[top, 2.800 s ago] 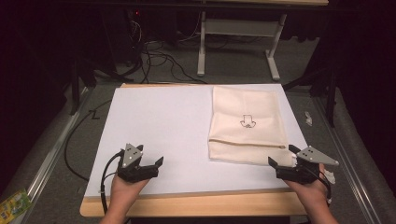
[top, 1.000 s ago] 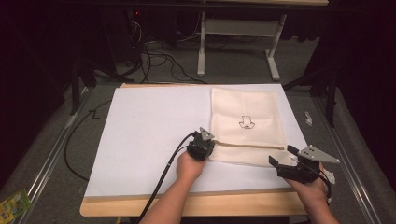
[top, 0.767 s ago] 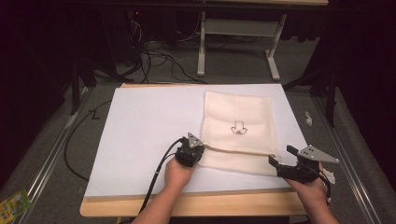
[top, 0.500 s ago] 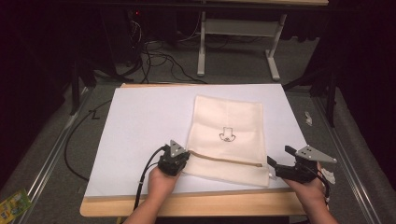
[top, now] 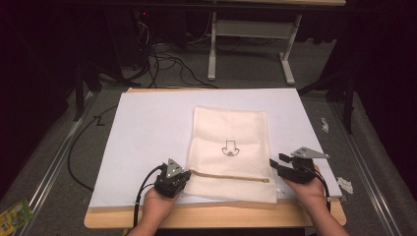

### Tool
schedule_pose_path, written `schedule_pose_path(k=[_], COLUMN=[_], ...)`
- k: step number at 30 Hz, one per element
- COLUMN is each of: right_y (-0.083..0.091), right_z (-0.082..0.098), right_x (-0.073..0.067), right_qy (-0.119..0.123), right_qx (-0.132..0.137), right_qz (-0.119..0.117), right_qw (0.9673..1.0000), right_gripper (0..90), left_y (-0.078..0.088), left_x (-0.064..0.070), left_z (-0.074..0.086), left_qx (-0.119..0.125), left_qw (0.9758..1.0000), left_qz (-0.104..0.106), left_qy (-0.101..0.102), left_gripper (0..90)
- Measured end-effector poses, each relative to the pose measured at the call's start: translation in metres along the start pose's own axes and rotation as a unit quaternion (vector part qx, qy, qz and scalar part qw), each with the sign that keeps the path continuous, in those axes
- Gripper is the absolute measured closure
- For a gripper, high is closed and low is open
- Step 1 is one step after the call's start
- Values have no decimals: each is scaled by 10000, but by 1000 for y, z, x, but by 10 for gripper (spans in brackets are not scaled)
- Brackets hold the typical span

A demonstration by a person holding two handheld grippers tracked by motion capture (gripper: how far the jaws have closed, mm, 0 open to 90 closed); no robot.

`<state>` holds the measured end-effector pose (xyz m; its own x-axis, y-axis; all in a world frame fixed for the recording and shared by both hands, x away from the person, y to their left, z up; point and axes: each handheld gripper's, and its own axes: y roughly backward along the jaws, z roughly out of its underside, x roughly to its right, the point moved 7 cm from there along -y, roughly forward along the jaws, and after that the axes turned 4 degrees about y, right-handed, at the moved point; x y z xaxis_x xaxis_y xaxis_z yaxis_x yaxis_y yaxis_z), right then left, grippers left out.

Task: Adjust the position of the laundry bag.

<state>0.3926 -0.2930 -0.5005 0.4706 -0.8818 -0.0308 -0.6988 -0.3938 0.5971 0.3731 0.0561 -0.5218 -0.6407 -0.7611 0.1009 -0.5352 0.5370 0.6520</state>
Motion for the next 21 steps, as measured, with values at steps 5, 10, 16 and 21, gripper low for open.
schedule_pose_path(k=[5,10,16,21], right_y=[-34,-48,-57,-1], right_z=[-5,-15,-29,-20], right_x=[-3,-4,-5,-12], right_qy=[127,386,207,187], right_qx=[-518,-570,-511,-162], right_qz=[12,224,245,169], right_qw=[9986,9974,9982,9995], right_gripper=[891,900,703,656], left_y=[8,11,10,24], left_x=[4,5,-2,-10], left_z=[7,7,6,-3], left_qx=[-41,-22,21,483], left_qw=[9998,9997,9998,9987], left_qz=[171,220,132,-89], left_qy=[-9,-110,-145,-163], left_gripper=[871,867,817,574])
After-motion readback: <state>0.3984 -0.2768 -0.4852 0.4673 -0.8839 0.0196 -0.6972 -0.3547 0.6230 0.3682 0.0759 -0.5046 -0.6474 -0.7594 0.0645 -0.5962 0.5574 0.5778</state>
